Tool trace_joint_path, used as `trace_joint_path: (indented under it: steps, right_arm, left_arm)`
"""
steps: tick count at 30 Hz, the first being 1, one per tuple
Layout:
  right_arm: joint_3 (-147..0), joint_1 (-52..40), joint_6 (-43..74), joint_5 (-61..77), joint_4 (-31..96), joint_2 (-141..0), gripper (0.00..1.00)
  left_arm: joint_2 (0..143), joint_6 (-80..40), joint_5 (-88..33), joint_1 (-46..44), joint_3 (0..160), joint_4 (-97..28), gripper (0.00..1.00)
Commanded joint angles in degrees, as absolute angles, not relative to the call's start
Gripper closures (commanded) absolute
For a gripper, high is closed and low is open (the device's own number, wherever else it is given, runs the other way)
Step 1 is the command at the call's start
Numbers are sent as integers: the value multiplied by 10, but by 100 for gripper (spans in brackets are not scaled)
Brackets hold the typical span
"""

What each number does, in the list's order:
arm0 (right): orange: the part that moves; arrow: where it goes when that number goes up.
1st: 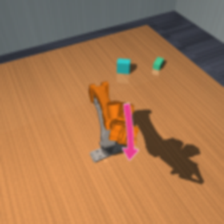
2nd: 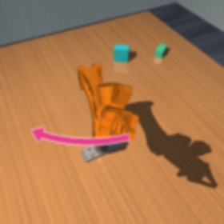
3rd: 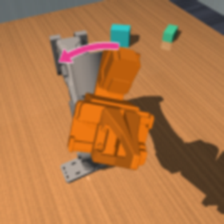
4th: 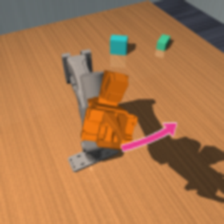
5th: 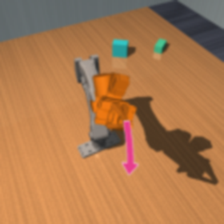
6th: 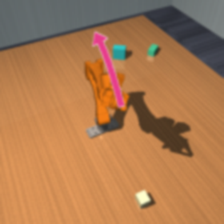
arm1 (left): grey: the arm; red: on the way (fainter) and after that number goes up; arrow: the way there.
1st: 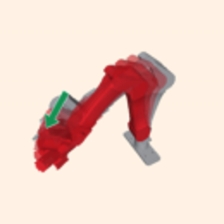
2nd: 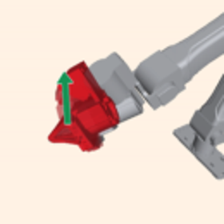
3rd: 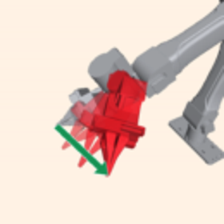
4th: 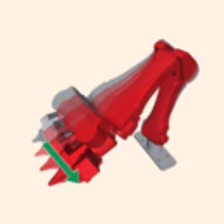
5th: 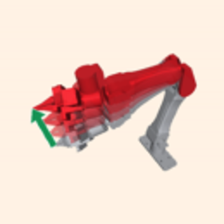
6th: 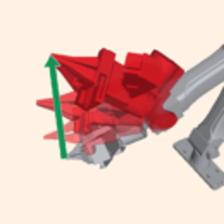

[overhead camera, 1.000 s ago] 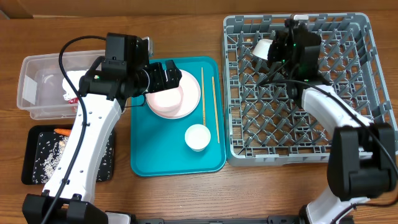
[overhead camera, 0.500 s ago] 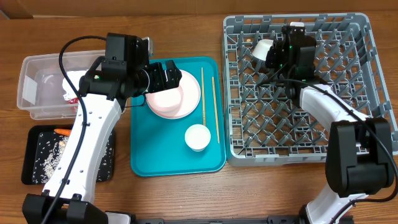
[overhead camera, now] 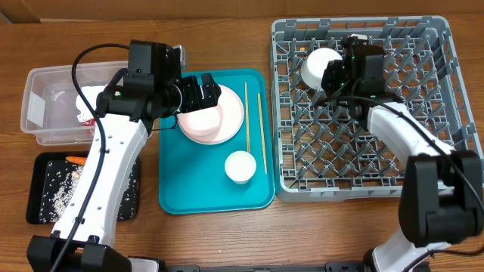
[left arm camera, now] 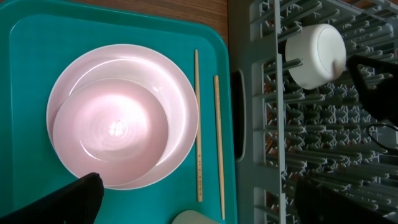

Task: Sort waste into correct bins and load items into the dishwasher

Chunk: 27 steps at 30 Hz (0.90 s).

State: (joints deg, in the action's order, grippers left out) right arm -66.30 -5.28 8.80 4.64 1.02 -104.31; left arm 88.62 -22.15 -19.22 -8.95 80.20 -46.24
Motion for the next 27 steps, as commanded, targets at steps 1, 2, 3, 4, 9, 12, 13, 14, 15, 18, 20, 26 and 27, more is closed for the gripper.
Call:
trace_joint_path:
  steps: [1, 2, 3, 4, 9, 12, 13, 14, 15, 18, 20, 26, 27]
  right_arm:
    - [-664, -51, 90, 53, 19, -963, 96]
    - [-664, -51, 91, 53, 23, -946, 96]
    - [-664, -52, 91, 53, 30, -932, 96]
    - [-664, -52, 91, 54, 38, -916, 96]
    - [-664, -53, 91, 67, 135, -842, 88]
    - [-664, -53, 91, 84, 204, -813, 84]
    - [-664, -53, 91, 100, 229, -805, 83]
    - [-664, -54, 91, 119, 246, -801, 82]
    - [-664, -54, 90, 140, 266, -797, 80]
    - [-664, -54, 90, 165, 302, -796, 79]
    - [-664, -56, 90, 168, 333, -796, 77]
    - [-664, -56, 90, 168, 382, -797, 76]
    - [-664, -56, 90, 168, 386, -797, 76]
  left_arm:
    - [880, -218, -189, -88, 813, -461, 0]
    - [880, -219, -189, -88, 813, -461, 0]
    - [880, -218, -189, -88, 813, -461, 0]
    - [880, -219, -189, -88, 813, -461, 0]
    - [880, -218, -189, -88, 813, -462, 0]
    - [880, -218, -189, -88, 813, -461, 0]
    - [880, -218, -189, -88, 813, -461, 0]
    - [880, -218, -189, -88, 813, -461, 0]
    - [880, -219, -189, -88, 813, -461, 0]
    - [880, -218, -189, -88, 813, -461, 0]
    - [880, -218, -189, -88, 813, -461, 0]
    - [880, -218, -190, -88, 813, -462, 0]
    - [880, -218, -189, -88, 813, -466, 0]
